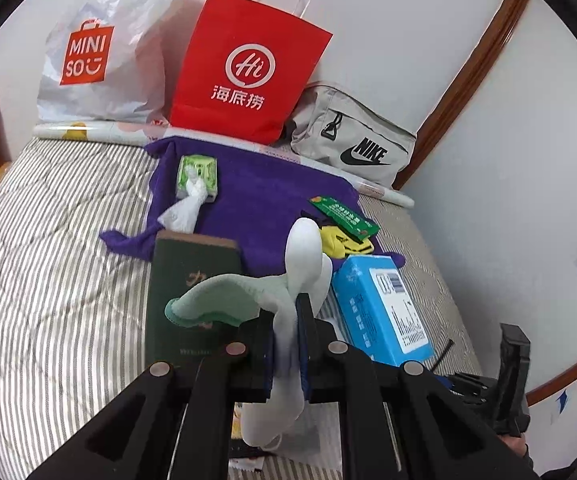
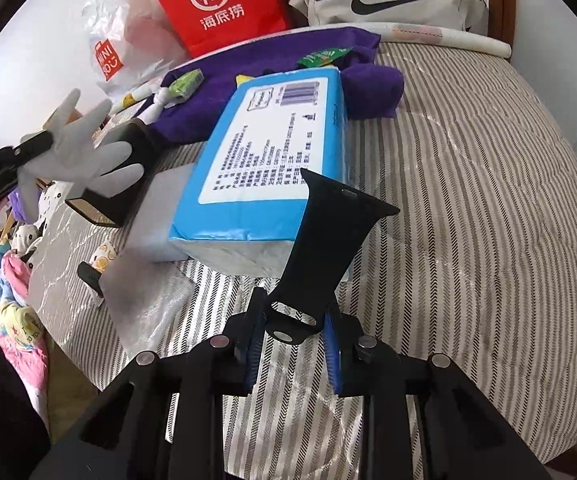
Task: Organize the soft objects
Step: 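Carry sock with left tool and watch strap with right tool to purple towel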
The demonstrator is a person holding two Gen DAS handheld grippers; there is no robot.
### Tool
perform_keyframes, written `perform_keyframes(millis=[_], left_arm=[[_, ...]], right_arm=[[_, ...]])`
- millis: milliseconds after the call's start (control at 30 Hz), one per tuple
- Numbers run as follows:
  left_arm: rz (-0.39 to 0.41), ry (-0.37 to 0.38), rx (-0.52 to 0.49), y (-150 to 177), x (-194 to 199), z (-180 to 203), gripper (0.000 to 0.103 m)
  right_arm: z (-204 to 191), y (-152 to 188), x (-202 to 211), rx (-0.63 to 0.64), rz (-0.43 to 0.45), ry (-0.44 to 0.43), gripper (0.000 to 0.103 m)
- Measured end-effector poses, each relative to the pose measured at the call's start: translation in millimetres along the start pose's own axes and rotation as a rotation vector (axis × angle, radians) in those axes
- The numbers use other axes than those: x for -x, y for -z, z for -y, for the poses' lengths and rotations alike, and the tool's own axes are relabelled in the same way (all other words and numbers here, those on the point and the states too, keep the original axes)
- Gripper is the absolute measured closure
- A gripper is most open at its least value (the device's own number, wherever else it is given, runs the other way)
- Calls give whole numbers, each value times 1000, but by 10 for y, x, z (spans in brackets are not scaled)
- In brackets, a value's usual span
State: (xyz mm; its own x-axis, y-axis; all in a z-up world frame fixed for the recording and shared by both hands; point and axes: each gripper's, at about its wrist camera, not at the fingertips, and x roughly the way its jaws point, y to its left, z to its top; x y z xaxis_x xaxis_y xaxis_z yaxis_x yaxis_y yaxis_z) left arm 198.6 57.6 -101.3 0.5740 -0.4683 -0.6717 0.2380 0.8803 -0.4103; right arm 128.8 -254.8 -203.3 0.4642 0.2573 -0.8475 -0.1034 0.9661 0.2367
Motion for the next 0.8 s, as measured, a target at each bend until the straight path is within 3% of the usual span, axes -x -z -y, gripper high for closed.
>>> perform_keyframes(millis=[467,800], left_arm=[[3,-7,-13,-360,-205,-57,93],[19,-31,-2,-648,-292,-237,93]], right_arm=[[-49,-221,359,56,69,-17,76],[-151,-858,305,111,109,-68,76]])
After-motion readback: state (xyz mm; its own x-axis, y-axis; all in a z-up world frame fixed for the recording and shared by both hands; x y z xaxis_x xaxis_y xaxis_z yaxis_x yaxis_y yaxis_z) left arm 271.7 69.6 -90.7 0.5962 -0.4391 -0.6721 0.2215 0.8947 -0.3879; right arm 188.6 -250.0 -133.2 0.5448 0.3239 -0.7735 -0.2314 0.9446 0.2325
